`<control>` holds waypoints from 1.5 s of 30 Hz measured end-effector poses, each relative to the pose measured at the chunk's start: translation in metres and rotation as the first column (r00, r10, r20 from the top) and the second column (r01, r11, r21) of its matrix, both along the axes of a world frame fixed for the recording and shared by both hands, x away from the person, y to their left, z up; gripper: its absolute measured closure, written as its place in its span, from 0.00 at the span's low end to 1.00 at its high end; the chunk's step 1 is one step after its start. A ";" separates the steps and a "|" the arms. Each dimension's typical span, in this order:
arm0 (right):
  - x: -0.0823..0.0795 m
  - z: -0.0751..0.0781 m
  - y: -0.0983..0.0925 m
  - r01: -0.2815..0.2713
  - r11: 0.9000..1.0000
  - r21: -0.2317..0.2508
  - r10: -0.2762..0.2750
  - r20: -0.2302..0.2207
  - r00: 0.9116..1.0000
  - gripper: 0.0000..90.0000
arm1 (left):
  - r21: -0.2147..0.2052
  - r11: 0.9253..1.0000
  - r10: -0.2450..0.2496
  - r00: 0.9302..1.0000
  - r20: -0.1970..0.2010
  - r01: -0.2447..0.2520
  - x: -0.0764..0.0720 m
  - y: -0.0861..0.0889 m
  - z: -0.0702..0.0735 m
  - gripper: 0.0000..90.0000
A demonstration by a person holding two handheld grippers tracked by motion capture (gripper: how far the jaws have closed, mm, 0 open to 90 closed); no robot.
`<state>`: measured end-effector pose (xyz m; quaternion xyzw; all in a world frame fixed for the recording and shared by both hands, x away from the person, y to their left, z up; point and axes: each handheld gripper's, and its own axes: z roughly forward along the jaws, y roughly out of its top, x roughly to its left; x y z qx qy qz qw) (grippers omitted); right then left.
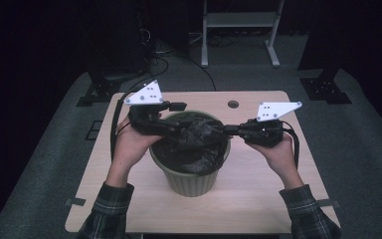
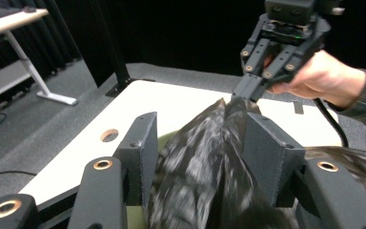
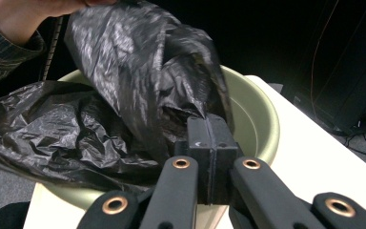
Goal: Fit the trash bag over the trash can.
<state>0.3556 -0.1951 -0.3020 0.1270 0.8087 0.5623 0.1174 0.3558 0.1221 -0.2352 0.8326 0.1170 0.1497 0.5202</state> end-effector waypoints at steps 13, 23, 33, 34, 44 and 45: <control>-0.002 0.003 0.007 -0.041 0.999 0.014 0.040 0.018 0.999 1.00 | 0.057 0.998 0.007 0.997 -0.072 -0.003 0.022 -0.019 -0.014 0.68; -0.005 0.003 -0.005 -0.019 1.000 0.021 0.019 0.014 1.000 1.00 | 0.031 0.993 0.117 0.992 -0.050 -0.116 0.020 0.011 -0.014 1.00; -0.015 0.010 -0.053 0.089 0.996 0.026 -0.090 0.029 0.996 1.00 | -0.070 0.972 0.222 0.975 -0.029 -0.224 -0.003 0.080 -0.018 1.00; -0.019 0.010 -0.058 0.100 0.995 0.024 -0.101 0.032 0.994 1.00 | -0.073 0.970 0.229 0.973 -0.028 -0.231 -0.007 0.085 -0.019 1.00; -0.058 -0.006 -0.062 0.067 0.998 -0.007 -0.067 -0.011 0.998 1.00 | -0.097 0.959 0.262 0.964 -0.045 -0.265 -0.043 0.116 -0.038 1.00; -0.062 -0.009 -0.061 0.058 0.998 -0.004 -0.058 -0.023 0.998 1.00 | -0.093 0.960 0.261 0.964 -0.050 -0.265 -0.045 0.118 -0.041 1.00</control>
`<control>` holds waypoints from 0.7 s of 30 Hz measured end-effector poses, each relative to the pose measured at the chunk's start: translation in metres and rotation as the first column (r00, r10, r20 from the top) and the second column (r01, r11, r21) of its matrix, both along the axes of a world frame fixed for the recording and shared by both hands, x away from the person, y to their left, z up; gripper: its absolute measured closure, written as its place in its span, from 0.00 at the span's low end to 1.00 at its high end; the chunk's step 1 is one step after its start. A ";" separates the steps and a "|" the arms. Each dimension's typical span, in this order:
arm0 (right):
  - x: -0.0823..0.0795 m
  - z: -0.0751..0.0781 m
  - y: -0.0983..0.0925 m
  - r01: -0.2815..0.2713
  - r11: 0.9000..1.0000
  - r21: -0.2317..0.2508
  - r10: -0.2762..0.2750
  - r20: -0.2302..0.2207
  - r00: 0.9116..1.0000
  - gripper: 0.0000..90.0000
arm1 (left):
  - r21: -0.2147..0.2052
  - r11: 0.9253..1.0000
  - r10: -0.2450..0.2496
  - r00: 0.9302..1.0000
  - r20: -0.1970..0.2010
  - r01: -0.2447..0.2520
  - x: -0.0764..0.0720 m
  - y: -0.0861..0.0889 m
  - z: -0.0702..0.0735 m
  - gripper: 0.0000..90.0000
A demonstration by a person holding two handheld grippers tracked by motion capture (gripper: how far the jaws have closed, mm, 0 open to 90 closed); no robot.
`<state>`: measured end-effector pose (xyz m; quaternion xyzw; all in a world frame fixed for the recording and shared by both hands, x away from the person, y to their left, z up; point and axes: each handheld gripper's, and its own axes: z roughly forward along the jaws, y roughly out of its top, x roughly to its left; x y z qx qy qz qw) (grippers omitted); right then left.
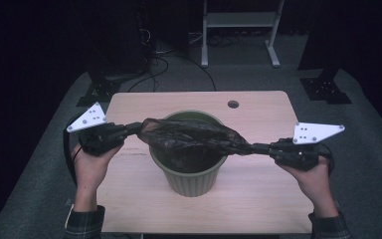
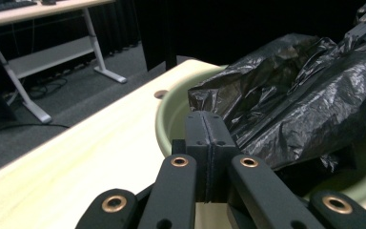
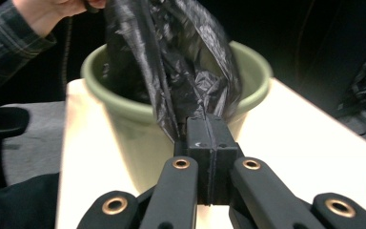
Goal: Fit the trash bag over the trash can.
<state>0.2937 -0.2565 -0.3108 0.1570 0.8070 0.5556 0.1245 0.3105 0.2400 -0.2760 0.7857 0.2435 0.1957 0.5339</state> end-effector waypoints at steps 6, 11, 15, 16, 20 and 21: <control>-0.010 -0.021 0.010 -0.064 0.997 -0.042 0.062 -0.056 0.997 1.00 | 0.026 0.999 0.028 0.999 -0.032 -0.027 -0.012 0.009 -0.018 1.00; -0.011 -0.034 0.009 -0.075 0.996 -0.048 0.070 -0.090 0.993 1.00 | 0.014 1.000 0.029 0.996 -0.079 -0.028 -0.015 0.019 -0.033 1.00; -0.012 -0.036 0.011 -0.083 0.995 -0.059 0.077 -0.098 0.992 1.00 | 0.008 0.999 0.036 0.997 -0.069 -0.035 -0.019 0.020 -0.037 0.87; -0.012 -0.036 0.012 -0.083 0.994 -0.065 0.076 -0.099 0.992 1.00 | -0.004 0.999 0.038 0.998 -0.059 -0.038 -0.020 0.021 -0.036 0.80; -0.010 -0.033 0.013 -0.080 0.995 -0.055 0.075 -0.086 0.994 1.00 | -0.031 1.000 0.004 1.000 -0.021 -0.004 -0.021 0.017 -0.021 0.67; -0.009 -0.032 0.013 -0.079 0.996 -0.051 0.075 -0.085 0.994 0.99 | -0.029 1.000 0.000 1.000 -0.014 -0.001 -0.021 0.016 -0.018 0.63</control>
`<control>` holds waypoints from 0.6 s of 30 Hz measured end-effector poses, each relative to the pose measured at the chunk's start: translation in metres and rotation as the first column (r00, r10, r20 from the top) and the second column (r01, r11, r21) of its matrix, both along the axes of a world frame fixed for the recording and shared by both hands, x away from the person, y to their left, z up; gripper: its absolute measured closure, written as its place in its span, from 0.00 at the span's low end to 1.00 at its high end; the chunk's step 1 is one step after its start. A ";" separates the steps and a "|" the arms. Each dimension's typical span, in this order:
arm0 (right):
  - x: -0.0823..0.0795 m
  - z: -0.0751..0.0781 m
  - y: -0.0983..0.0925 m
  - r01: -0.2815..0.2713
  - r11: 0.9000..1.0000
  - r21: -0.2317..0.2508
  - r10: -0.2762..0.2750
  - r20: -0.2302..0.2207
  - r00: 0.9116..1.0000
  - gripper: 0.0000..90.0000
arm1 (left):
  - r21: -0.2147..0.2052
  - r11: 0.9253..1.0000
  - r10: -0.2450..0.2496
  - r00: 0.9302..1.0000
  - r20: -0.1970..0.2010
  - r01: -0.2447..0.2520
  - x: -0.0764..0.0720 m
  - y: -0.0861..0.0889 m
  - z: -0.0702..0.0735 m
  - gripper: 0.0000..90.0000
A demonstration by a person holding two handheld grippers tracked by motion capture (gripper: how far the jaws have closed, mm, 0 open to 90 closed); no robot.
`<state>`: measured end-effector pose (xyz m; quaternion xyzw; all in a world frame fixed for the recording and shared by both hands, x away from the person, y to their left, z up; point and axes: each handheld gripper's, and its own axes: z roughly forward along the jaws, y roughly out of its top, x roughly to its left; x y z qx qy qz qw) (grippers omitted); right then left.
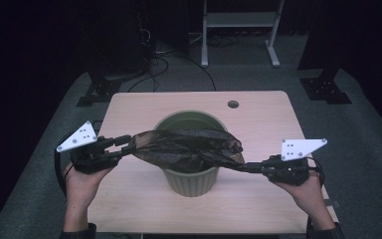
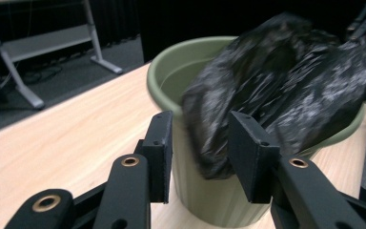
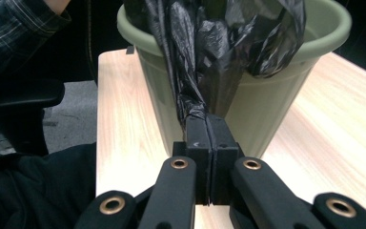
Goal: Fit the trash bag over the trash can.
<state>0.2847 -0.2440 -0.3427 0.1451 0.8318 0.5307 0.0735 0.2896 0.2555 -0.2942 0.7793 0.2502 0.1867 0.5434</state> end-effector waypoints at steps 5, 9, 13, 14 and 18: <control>0.002 0.003 0.000 0.001 1.000 0.001 -0.001 0.007 1.000 0.99 | 0.015 1.000 -0.020 0.998 0.063 0.019 0.002 -0.014 0.021 0.52; 0.004 0.004 0.001 0.001 1.000 0.004 -0.001 0.011 1.000 1.00 | 0.034 0.998 -0.052 0.995 0.089 0.049 0.009 -0.031 0.032 0.51; 0.005 0.006 0.002 -0.003 1.000 0.006 0.003 0.018 1.000 1.00 | 0.049 0.995 -0.086 0.992 0.095 0.082 0.023 -0.055 0.038 0.47; 0.005 0.006 0.002 -0.005 1.000 0.006 0.005 0.018 1.000 1.00 | 0.050 0.994 -0.101 0.991 0.091 0.096 0.026 -0.060 0.038 0.47; 0.007 0.007 0.002 -0.004 1.000 0.007 0.004 0.022 1.000 1.00 | 0.069 0.990 -0.128 0.989 0.074 0.123 0.036 -0.080 0.037 0.47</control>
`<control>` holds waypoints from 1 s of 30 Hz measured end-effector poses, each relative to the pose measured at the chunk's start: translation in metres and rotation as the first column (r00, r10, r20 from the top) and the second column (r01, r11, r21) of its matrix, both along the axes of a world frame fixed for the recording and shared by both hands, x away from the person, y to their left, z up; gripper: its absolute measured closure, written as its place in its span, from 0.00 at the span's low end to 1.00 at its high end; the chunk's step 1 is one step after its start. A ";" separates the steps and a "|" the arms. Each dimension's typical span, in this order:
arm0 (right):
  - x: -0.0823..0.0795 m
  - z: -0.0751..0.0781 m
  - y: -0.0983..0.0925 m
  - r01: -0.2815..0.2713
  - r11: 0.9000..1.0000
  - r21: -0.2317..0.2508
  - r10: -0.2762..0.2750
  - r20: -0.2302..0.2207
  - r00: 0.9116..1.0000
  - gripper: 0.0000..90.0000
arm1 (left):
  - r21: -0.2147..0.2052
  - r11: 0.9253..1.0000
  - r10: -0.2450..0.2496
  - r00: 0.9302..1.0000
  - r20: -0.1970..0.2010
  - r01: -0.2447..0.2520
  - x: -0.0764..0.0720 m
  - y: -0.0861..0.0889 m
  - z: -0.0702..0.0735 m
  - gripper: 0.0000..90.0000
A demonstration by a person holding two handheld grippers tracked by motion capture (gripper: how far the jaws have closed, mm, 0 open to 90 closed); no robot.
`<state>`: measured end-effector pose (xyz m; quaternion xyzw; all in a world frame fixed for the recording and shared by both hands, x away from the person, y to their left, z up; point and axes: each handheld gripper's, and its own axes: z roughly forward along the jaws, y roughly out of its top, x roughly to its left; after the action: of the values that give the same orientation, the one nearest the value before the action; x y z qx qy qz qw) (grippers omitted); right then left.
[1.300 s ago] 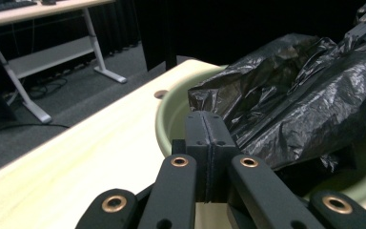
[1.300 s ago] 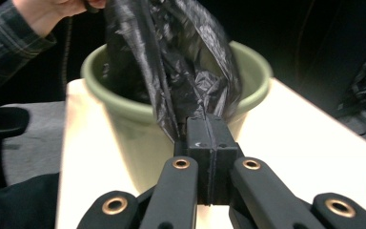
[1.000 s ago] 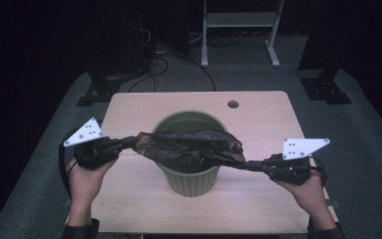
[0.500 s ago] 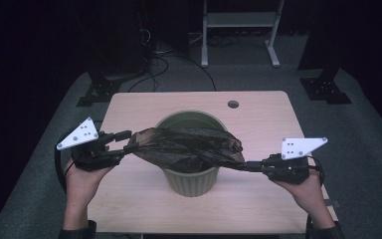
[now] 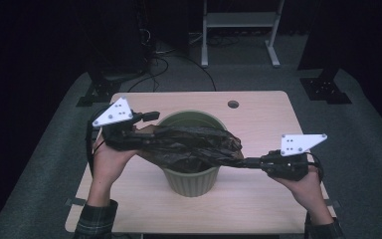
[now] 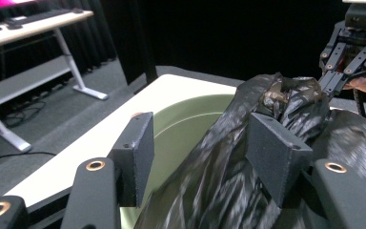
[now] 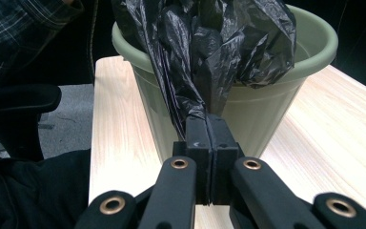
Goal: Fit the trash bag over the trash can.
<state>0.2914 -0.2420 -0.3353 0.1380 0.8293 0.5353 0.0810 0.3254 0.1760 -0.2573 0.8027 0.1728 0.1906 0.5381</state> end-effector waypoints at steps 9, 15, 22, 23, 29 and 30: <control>0.001 0.002 0.000 -0.005 1.000 0.013 0.005 0.004 1.000 1.00 | 0.077 0.996 -0.034 0.998 -0.047 0.038 0.020 -0.030 -0.014 0.45; 0.002 0.004 -0.002 -0.004 1.000 0.027 0.003 0.010 1.000 1.00 | 0.147 0.988 -0.037 0.995 -0.096 0.051 0.029 -0.036 -0.025 0.70; 0.000 0.005 -0.008 0.016 1.000 0.020 -0.017 0.017 1.000 1.00 | 0.092 0.995 0.037 0.996 -0.084 -0.029 0.030 -0.011 -0.020 1.00; 0.000 0.004 -0.009 0.022 1.000 0.017 -0.022 0.015 1.000 1.00 | 0.076 0.995 0.066 0.995 -0.072 -0.061 0.029 -0.003 -0.018 1.00; 0.005 -0.008 -0.031 0.090 0.996 -0.023 -0.091 -0.024 0.996 1.00 | 0.008 0.991 0.130 0.988 -0.080 -0.130 0.024 0.034 -0.017 1.00; 0.006 -0.012 -0.034 0.088 0.996 -0.031 -0.090 -0.041 0.995 0.97 | 0.002 0.992 0.129 0.988 -0.085 -0.130 0.024 0.036 -0.018 1.00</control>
<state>0.2978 -0.2761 -0.3469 0.1849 0.8317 0.5159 0.0893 0.3495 0.2119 -0.2751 0.7962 0.2475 0.1906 0.5182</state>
